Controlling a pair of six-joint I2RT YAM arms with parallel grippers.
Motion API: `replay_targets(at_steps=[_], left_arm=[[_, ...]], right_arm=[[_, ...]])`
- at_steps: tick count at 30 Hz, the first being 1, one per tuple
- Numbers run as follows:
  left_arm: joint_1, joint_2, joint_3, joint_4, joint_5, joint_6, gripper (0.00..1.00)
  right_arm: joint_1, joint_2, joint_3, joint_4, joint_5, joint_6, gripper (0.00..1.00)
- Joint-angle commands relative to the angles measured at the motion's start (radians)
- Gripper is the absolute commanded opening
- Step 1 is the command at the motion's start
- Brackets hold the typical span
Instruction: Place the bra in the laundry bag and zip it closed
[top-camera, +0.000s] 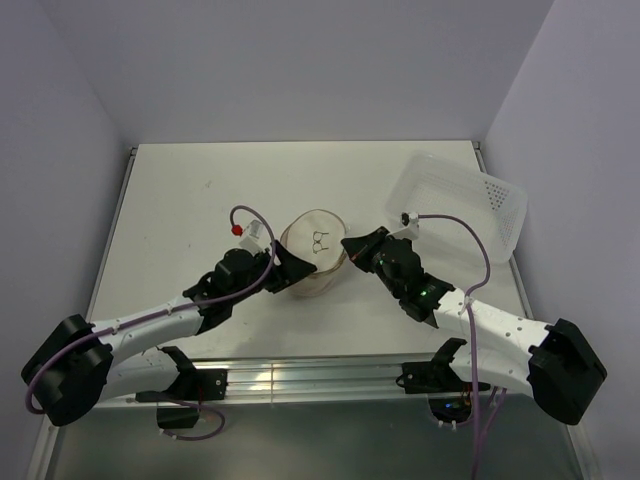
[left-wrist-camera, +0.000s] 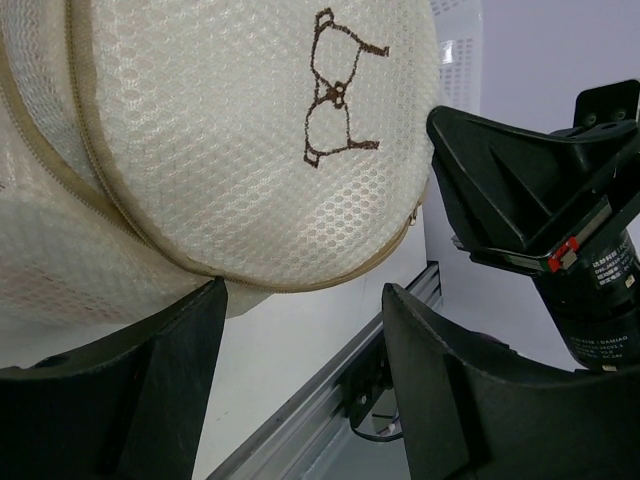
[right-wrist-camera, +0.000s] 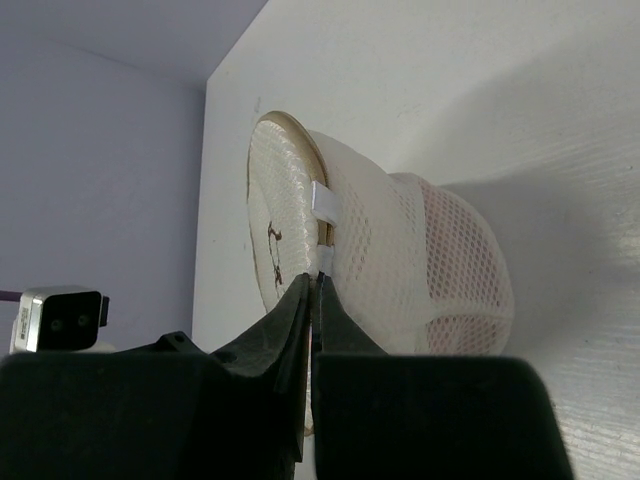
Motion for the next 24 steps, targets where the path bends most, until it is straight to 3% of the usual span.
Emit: replay_targets(at_steps=[1, 8, 15, 21, 22, 24], left_arm=[[-0.007, -0.015, -0.015, 0.046, -0.018, -0.005, 0.70], [-0.007, -0.082, -0.030, -0.007, -0.064, 0.003, 0.70], [-0.009, -0.036, -0.003, 0.063, -0.060, 0.013, 0.69], [-0.007, -0.010, -0.010, 0.137, -0.064, 0.020, 0.58], [-0.007, -0.013, -0.017, 0.143, -0.064, 0.015, 0.49], [-0.009, -0.026, -0.030, 0.155, -0.096, 0.020, 0.41]], right_arm=[[0.007, -0.034, -0.003, 0.040, 0.039, 0.004, 0.00], [-0.002, -0.057, -0.005, 0.034, 0.035, -0.001, 0.00], [0.004, -0.037, -0.009, 0.064, -0.005, 0.010, 0.00], [0.016, -0.018, -0.028, 0.119, -0.040, 0.027, 0.00], [0.019, -0.020, -0.031, 0.119, -0.040, 0.025, 0.00], [0.021, -0.020, -0.031, 0.113, -0.048, 0.020, 0.00]])
